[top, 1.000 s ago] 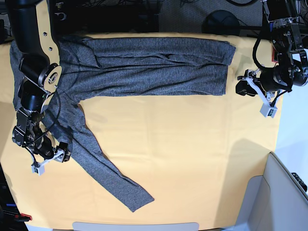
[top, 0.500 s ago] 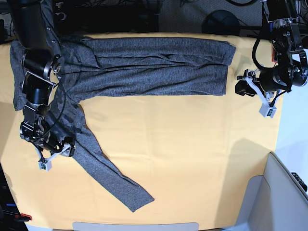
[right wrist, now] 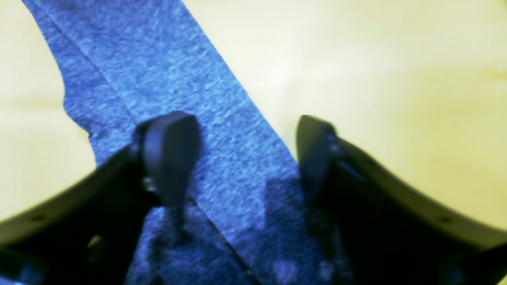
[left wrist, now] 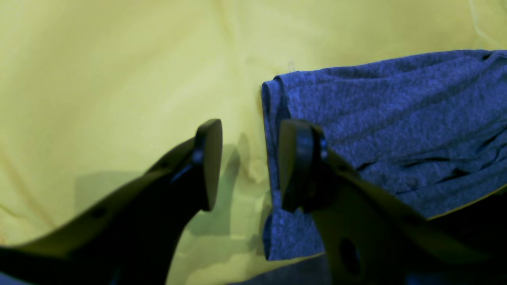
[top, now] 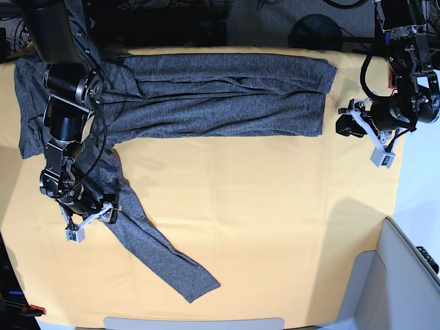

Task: Fold the T-shirt properly
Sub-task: 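Grasp the hanging sleeve near the shoulder with the right gripper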

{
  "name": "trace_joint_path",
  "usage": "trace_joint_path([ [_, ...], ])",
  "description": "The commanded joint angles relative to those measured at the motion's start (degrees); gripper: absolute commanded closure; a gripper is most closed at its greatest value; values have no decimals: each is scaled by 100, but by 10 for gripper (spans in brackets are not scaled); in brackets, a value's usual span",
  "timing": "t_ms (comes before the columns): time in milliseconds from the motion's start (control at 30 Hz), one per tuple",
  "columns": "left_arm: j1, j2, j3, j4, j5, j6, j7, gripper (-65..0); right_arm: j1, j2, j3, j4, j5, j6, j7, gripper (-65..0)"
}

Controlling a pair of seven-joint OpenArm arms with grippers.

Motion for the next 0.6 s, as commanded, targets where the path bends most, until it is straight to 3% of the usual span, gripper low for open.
trace_joint_path([
  [0, -69, -91, -35, 92, -55, -11, -17, -221, 16, -45, -12, -24, -31, 87, -358, -289],
  [100, -69, -91, -35, 92, -55, -11, -26, -221, 8, -45, -12, -24, -31, 87, -358, -85],
  [167, -69, -91, -35, 92, -55, -11, -35, -221, 8, -45, -56, -24, -48, 87, -358, 0],
  [300, -69, -82, -26, 92, -55, -11, -35, -220, -80, -45, -566, 64, -31, 87, -358, -2],
  [433, -69, -82, -26, 92, -55, -11, -35, -220, -467, -72, -812, 899, -22, 52, -420, -2],
  [567, -69, -12, -62, 92, -55, -11, -17, -220, -995, -125, -804, 2244, -22, 52, -1123, -2],
])
